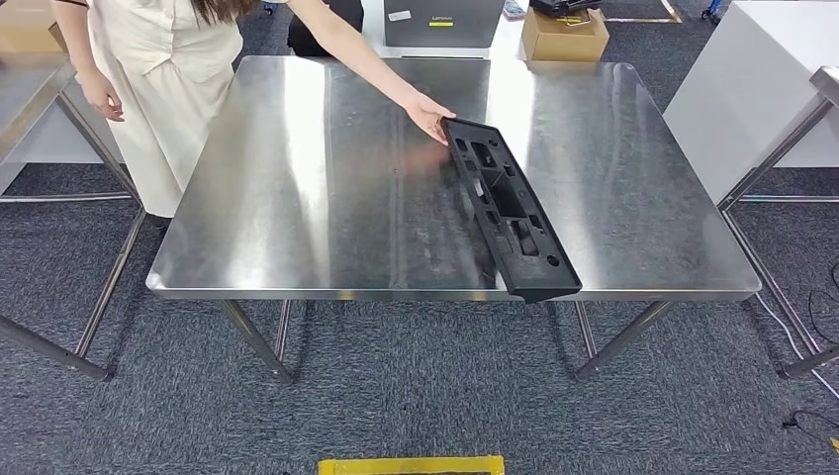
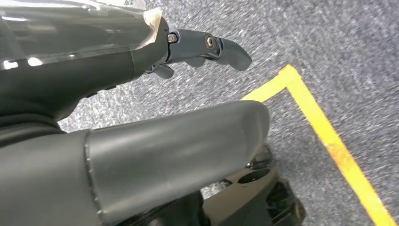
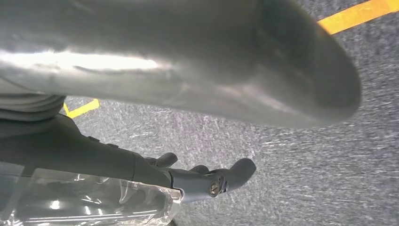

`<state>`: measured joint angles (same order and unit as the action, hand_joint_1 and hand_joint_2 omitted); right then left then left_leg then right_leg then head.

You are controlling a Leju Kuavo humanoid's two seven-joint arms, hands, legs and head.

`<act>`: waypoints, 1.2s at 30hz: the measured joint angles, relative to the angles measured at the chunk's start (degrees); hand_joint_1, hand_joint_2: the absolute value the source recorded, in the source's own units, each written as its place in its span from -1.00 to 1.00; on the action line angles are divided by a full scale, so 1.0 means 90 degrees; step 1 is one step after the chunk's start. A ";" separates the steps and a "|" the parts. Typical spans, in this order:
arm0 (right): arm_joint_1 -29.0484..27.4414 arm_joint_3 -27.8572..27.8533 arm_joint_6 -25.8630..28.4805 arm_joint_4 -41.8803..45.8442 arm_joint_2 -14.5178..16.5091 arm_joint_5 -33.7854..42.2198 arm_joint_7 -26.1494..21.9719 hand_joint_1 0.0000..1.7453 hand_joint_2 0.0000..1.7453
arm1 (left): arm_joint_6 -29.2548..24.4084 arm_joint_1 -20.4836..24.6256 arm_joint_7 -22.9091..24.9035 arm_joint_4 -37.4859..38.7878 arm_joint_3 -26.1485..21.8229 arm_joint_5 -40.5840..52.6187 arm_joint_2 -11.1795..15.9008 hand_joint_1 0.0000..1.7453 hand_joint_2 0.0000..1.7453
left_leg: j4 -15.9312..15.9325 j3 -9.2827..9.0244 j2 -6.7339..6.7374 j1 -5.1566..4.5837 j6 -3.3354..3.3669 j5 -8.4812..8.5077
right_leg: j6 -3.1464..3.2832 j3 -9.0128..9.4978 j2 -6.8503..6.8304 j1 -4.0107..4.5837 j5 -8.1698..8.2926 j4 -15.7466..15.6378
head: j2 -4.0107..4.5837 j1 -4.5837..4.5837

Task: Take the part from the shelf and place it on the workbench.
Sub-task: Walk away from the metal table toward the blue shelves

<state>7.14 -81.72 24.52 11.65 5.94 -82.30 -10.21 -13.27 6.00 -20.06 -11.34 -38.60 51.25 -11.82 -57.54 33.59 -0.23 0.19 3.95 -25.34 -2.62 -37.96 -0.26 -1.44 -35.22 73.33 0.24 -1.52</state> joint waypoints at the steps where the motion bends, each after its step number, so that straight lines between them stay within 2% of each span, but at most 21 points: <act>1: -0.0002 0.0000 0.0000 0.0000 -0.0004 0.0002 0.0000 -1.00 -1.00 | 0.0000 -0.0002 0.0000 0.0000 0.0000 0.0000 0.0000 -1.00 -1.00 | -0.0002 0.0036 -0.0003 -0.0021 0.0001 0.0031 | -0.0034 0.0120 0.0002 0.0018 0.0043 -0.0124 | 0.0000 -0.0013; 2: -0.0001 0.0000 0.0000 0.0000 -0.0009 0.0004 0.0000 -1.00 -1.00 | 0.0000 -0.0003 0.0000 0.0000 0.0000 0.0000 -0.0001 -1.00 -1.00 | -0.0003 0.0064 -0.0007 -0.0040 -0.0003 0.0062 | -0.0062 0.0375 0.0002 0.0035 0.0165 -0.0510 | 0.0000 -0.0026; 4: 0.0011 0.0000 0.0000 -0.0001 -0.0013 0.0005 -0.0001 -1.00 -1.00 | 0.0000 -0.0001 -0.0001 0.0000 0.0000 0.0000 -0.0005 -1.00 -1.00 | -0.0010 0.0096 -0.0015 -0.0076 -0.0028 0.0114 | -0.0043 0.0959 0.0006 0.0085 0.0435 -0.1498 | 0.0000 -0.0043; 6: 0.0017 0.0000 0.0000 -0.0002 -0.0015 0.0004 -0.0001 -1.00 -1.00 | 0.0001 0.0004 -0.0005 0.0000 0.0000 0.0000 -0.0010 -1.00 -1.00 | -0.0017 0.0106 -0.0014 -0.0100 -0.0077 0.0151 | 0.0046 0.1182 0.0012 0.0136 0.0572 -0.1955 | 0.0000 -0.0034; 8: 0.0014 0.0000 -0.0004 -0.0003 -0.0013 0.0003 -0.0003 -1.00 -1.00 | 0.0003 0.0003 -0.0014 0.0000 0.0000 -0.0002 -0.0011 -1.00 -1.00 | -0.0006 0.0114 -0.0011 -0.0095 -0.0152 0.0199 | 0.0134 0.1149 0.0014 0.0140 0.0646 -0.1978 | 0.0000 -0.0017; 10: 0.0015 0.0000 -0.0014 -0.0004 -0.0012 0.0002 -0.0008 -1.00 -1.00 | 0.0005 -0.0002 -0.0029 0.0000 0.0000 -0.0006 -0.0007 -1.00 -1.00 | -0.0138 0.0193 -0.0012 -0.0073 -0.0229 0.0078 | 0.0229 0.1126 -0.0005 0.0068 0.0745 -0.2011 | 0.0000 0.0000; 13: 0.0005 0.0000 -0.0029 -0.0005 -0.0014 -0.0001 -0.0012 -1.00 -1.00 | 0.0008 -0.0003 -0.0046 0.0000 -0.0001 -0.0009 0.0008 -1.00 -1.00 | -0.1134 0.0579 -0.0009 -0.0003 -0.0340 -0.0659 | 0.0317 0.1032 -0.0032 0.0013 0.0874 -0.2021 | 0.0000 0.0095; 15: -0.0008 0.0000 -0.0030 -0.0005 -0.0011 -0.0001 -0.0010 -1.00 -1.00 | 0.0010 -0.0007 -0.0052 0.0000 -0.0004 -0.0010 0.0020 -1.00 -1.00 | -0.1733 0.0746 -0.0003 0.0056 -0.0414 -0.0939 | 0.0294 0.0941 -0.0039 0.0008 0.0922 -0.1991 | 0.0000 0.0137; 16: -0.0014 0.0000 -0.0030 -0.0005 -0.0010 0.0000 -0.0010 -1.00 -1.00 | 0.0010 -0.0009 -0.0053 0.0000 -0.0004 -0.0010 0.0024 -1.00 -1.00 | -0.1720 0.0671 0.0003 0.0087 -0.0446 -0.0900 | 0.0278 0.0901 -0.0041 -0.0004 0.0938 -0.1966 | 0.0000 0.0149; 17: -0.0017 0.0000 -0.0030 -0.0005 -0.0010 0.0002 -0.0010 -1.00 -1.00 | 0.0010 -0.0009 -0.0053 0.0000 -0.0005 -0.0010 0.0027 -1.00 -1.00 | -0.1463 0.0474 0.0009 0.0121 -0.0474 -0.0764 | 0.0267 0.0866 -0.0041 -0.0019 0.0948 -0.1935 | 0.0000 0.0161; 19: -0.0015 0.0000 -0.0029 -0.0005 -0.0012 0.0010 -0.0010 -1.00 -1.00 | 0.0010 0.0002 -0.0054 0.0000 -0.0004 -0.0009 0.0034 -1.00 -1.00 | -0.0620 -0.0060 0.0007 0.0167 -0.0517 -0.0472 | 0.0218 0.0802 -0.0037 -0.0029 0.0949 -0.1852 | -0.0001 0.0199; 21: -0.0008 0.0000 -0.0026 -0.0005 -0.0012 0.0019 -0.0010 -1.00 -1.00 | 0.0015 0.0015 -0.0055 0.0000 -0.0003 -0.0006 0.0037 -1.00 -1.00 | -0.0159 -0.0303 -0.0020 0.0154 -0.0469 -0.0371 | 0.0125 0.0745 -0.0031 0.0006 0.0959 -0.1797 | -0.0001 0.0214; 24: -0.0005 0.0000 -0.0024 -0.0005 -0.0010 0.0056 -0.0010 -1.00 -1.00 | 0.0025 0.0022 -0.0051 0.0000 -0.0002 0.0016 0.0033 -1.00 -1.00 | -0.0114 -0.0240 -0.0031 0.0082 -0.0271 -0.0294 | -0.0047 0.0679 -0.0021 0.0028 0.1019 -0.1802 | -0.0001 0.0186; 25: -0.0006 0.0000 -0.0023 -0.0005 -0.0012 0.0068 -0.0010 -1.00 -1.00 | 0.0028 0.0027 -0.0048 0.0000 -0.0002 0.0024 0.0029 -1.00 -1.00 | -0.0083 -0.0218 -0.0025 0.0071 -0.0194 -0.0242 | -0.0069 0.0631 -0.0015 0.0021 0.0969 -0.1735 | -0.0001 0.0182; 26: -0.0005 0.0000 -0.0022 -0.0005 -0.0010 0.0076 -0.0010 -1.00 -1.00 | 0.0030 0.0033 -0.0046 0.0000 -0.0002 0.0029 0.0025 -1.00 -1.00 | -0.0051 -0.0188 -0.0018 0.0070 -0.0120 -0.0186 | -0.0060 0.0539 -0.0009 0.0012 0.0843 -0.1557 | -0.0001 0.0163; 28: -0.0004 0.0000 -0.0022 -0.0007 -0.0005 0.0085 -0.0010 -1.00 -1.00 | 0.0035 0.0042 -0.0041 0.0000 -0.0002 0.0032 0.0021 -1.00 -1.00 | -0.0026 -0.0104 -0.0005 0.0056 -0.0031 -0.0099 | 0.0006 0.0222 -0.0003 -0.0001 0.0406 -0.0819 | -0.0001 0.0101; 30: -0.0010 0.0000 -0.0022 -0.0007 -0.0004 0.0092 -0.0010 -1.00 -1.00 | 0.0027 0.0044 -0.0033 0.0000 -0.0002 0.0033 0.0018 -1.00 -1.00 | -0.0030 -0.0004 0.0003 0.0031 -0.0011 -0.0026 | 0.0005 -0.0025 0.0001 0.0009 0.0076 -0.0102 | 0.0000 0.0056; 31: -0.0015 0.0000 -0.0022 -0.0007 -0.0007 0.0094 -0.0010 -1.00 -1.00 | 0.0017 0.0043 -0.0027 0.0000 -0.0002 0.0035 0.0017 -1.00 -1.00 | -0.0032 0.0042 0.0004 0.0018 -0.0012 0.0009 | -0.0029 0.0010 0.0002 0.0015 0.0049 -0.0045 | 0.0000 0.0051; 32: -0.0018 0.0000 -0.0022 -0.0007 -0.0009 0.0092 -0.0010 -1.00 -1.00 | 0.0005 0.0043 -0.0023 0.0000 -0.0002 0.0035 0.0015 -1.00 -1.00 | -0.0033 0.0082 0.0001 0.0007 -0.0018 0.0045 | -0.0071 0.0180 0.0002 0.0021 0.0113 -0.0245 | 0.0000 0.0046; 34: -0.0010 0.0000 -0.0023 -0.0007 -0.0014 0.0076 -0.0010 -1.00 -1.00 | -0.0009 0.0044 -0.0021 0.0000 -0.0002 0.0024 0.0007 -1.00 -1.00 | -0.0037 0.0138 -0.0006 -0.0008 -0.0048 0.0112 | -0.0110 0.0784 0.0004 0.0035 0.0351 -0.1182 | -0.0001 0.0036; 36: 0.0006 0.0001 -0.0024 -0.0009 -0.0015 0.0060 -0.0009 -1.00 -1.00 | -0.0014 0.0045 -0.0031 0.0000 -0.0003 0.0007 -0.0001 -1.00 -1.00 | -0.0037 0.0157 -0.0006 -0.0029 -0.0105 0.0165 | -0.0048 0.1166 0.0009 0.0093 0.0532 -0.1873 | -0.0001 0.0041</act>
<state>7.19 -81.71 24.30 11.57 5.80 -81.76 -10.29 -13.39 6.40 -20.35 -11.34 -38.63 51.32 -11.83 -57.88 35.00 -0.29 -0.07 3.01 -23.85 -3.05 -27.47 -0.18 -0.60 -30.43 56.47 0.23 -1.15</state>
